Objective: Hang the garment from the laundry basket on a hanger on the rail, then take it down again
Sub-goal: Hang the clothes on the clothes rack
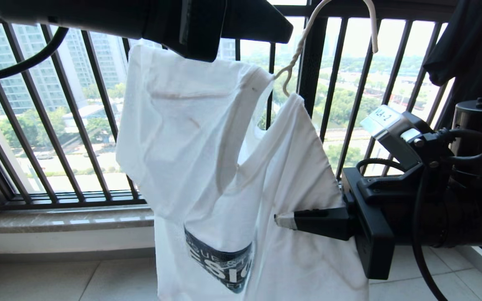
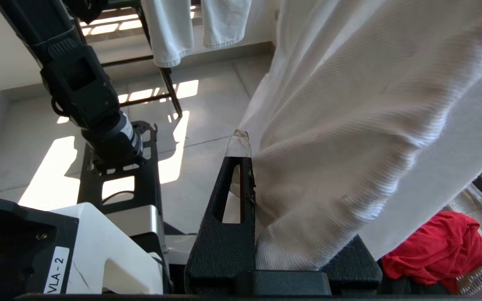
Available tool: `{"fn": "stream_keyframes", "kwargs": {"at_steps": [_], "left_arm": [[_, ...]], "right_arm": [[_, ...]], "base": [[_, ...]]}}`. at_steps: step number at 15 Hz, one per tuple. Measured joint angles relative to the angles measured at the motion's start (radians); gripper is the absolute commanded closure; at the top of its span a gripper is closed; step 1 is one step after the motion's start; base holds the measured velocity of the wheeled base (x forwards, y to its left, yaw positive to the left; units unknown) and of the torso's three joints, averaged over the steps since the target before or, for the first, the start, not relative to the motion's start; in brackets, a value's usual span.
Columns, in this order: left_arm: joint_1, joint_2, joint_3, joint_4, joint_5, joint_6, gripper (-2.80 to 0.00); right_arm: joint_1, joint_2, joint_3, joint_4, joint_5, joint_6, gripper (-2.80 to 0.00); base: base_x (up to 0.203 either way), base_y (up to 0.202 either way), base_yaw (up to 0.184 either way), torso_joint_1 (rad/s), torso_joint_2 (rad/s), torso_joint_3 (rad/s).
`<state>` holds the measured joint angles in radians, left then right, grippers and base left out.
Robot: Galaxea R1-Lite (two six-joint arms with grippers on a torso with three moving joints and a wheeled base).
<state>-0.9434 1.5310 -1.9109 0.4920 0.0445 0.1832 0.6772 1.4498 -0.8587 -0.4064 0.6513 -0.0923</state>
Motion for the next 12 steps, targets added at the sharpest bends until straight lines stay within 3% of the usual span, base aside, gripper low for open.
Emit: {"fn": "stream_keyframes", "kwargs": {"at_steps": [4, 5, 9, 11, 12], "left_arm": [[0.009, -0.039, -0.012, 0.045, 0.06, 0.011, -2.8], [0.028, -0.052, -0.02, 0.044, 0.079, 0.016, 0.0], [0.159, -0.099, -0.036, 0.049, 0.066, 0.087, 0.0], [0.248, -0.111, -0.037, 0.076, -0.037, 0.116, 0.0], [0.314, -0.113, -0.038, 0.091, -0.121, 0.131, 0.0]], "right_arm": [[-0.001, -0.003, -0.001, 0.0, 0.0, 0.0, 0.0], [-0.001, -0.004, -0.001, 0.0, 0.0, 0.0, 0.0], [-0.001, -0.005, -0.008, 0.0, 0.004, 0.002, 0.0], [-0.001, 0.001, -0.025, 0.0, 0.035, 0.001, 0.0], [-0.002, 0.007, -0.041, 0.001, 0.047, 0.0, 0.0]], "base": [[0.0, 0.0, 0.0, 0.0, 0.0, 0.0], [0.0, 0.0, 0.0, 0.0, 0.0, 0.0], [0.0, 0.0, 0.0, 0.0, 0.0, 0.0], [0.0, 0.0, 0.0, 0.0, 0.0, 0.0], [0.0, 0.0, 0.0, 0.0, 0.0, 0.0]]}}
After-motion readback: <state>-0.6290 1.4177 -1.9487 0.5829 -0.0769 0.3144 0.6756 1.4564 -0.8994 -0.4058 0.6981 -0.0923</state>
